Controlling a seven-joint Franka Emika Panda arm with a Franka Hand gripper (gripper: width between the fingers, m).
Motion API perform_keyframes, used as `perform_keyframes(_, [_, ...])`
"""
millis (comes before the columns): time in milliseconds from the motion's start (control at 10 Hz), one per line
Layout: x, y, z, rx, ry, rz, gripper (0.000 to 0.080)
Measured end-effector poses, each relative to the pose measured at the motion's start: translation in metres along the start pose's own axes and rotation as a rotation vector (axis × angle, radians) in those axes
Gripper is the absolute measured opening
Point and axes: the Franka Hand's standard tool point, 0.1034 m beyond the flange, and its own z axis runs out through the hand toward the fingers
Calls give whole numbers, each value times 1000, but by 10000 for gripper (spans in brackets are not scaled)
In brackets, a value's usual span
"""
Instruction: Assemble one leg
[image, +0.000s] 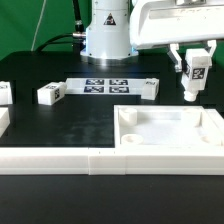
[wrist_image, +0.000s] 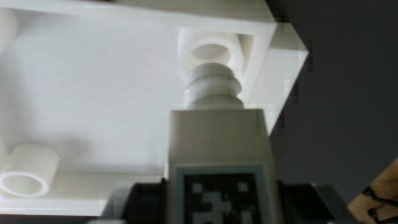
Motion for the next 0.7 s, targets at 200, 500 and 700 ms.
perform_keyframes(200, [14, -2, 7, 4, 14, -8, 287])
perform_keyframes(500, [57, -2, 35, 11, 49, -19, 287])
perform_keyframes(700, [75, 3, 47, 13, 46, -31, 287])
